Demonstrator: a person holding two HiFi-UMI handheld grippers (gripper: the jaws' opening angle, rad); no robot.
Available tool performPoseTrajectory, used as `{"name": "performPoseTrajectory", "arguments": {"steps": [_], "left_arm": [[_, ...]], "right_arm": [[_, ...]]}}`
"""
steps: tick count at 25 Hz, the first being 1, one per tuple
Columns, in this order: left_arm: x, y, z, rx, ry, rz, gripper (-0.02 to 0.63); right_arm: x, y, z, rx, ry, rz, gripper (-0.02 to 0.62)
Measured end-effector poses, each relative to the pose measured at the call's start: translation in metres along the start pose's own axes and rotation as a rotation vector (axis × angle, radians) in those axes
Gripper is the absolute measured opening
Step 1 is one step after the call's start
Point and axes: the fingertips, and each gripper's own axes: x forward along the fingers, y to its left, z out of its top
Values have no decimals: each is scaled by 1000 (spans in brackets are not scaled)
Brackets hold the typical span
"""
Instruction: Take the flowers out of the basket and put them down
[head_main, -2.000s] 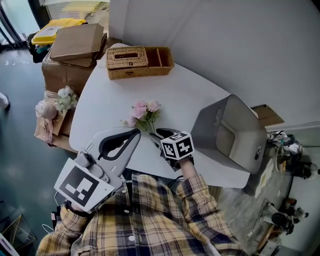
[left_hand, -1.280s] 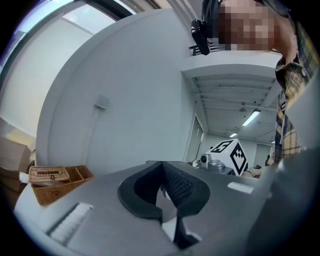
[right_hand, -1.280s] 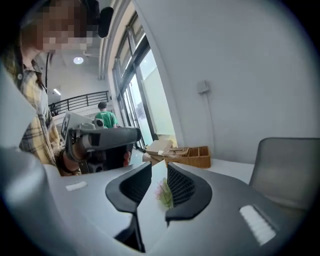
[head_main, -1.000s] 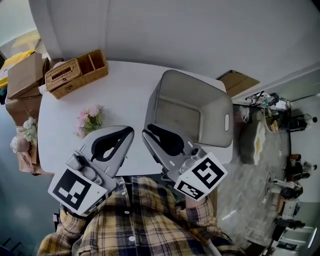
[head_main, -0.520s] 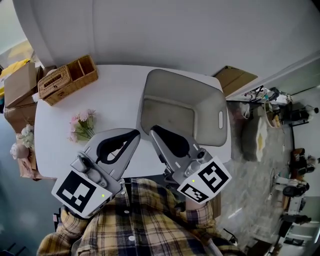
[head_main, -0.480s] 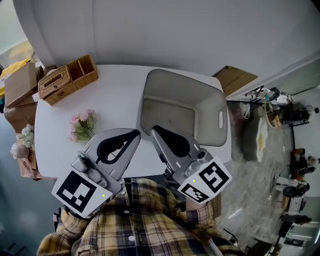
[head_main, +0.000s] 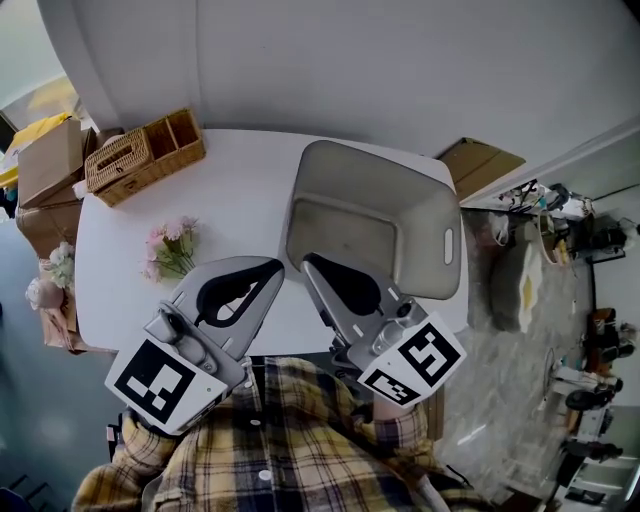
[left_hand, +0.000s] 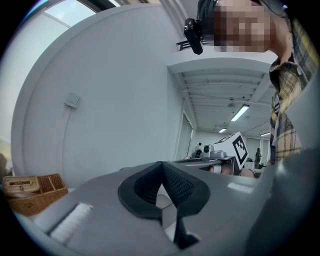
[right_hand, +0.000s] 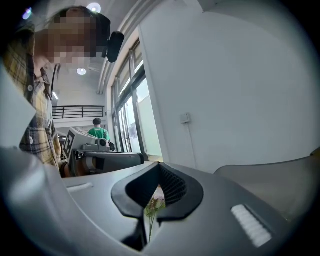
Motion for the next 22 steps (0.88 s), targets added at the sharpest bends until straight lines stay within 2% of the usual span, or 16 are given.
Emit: {"name": "performPoseTrajectory", "arguments": {"steps": [5, 9, 13, 16, 22], "left_arm": [[0, 2, -1, 2, 4, 10, 14], [1, 3, -2, 0, 7, 14, 14], [4, 6, 7, 16, -43, 21, 14], [3, 4, -1, -1, 5, 6, 14], [4, 3, -2, -4, 8, 5, 14]], "right_arm": [[3, 4, -4, -28, 24, 24, 5], [3, 2, -7, -12, 27, 22, 5], [4, 2, -8, -8, 27, 26, 5], [5, 2, -9, -8, 29, 27, 5], [4, 3, -9, -5, 28, 32, 5]]}}
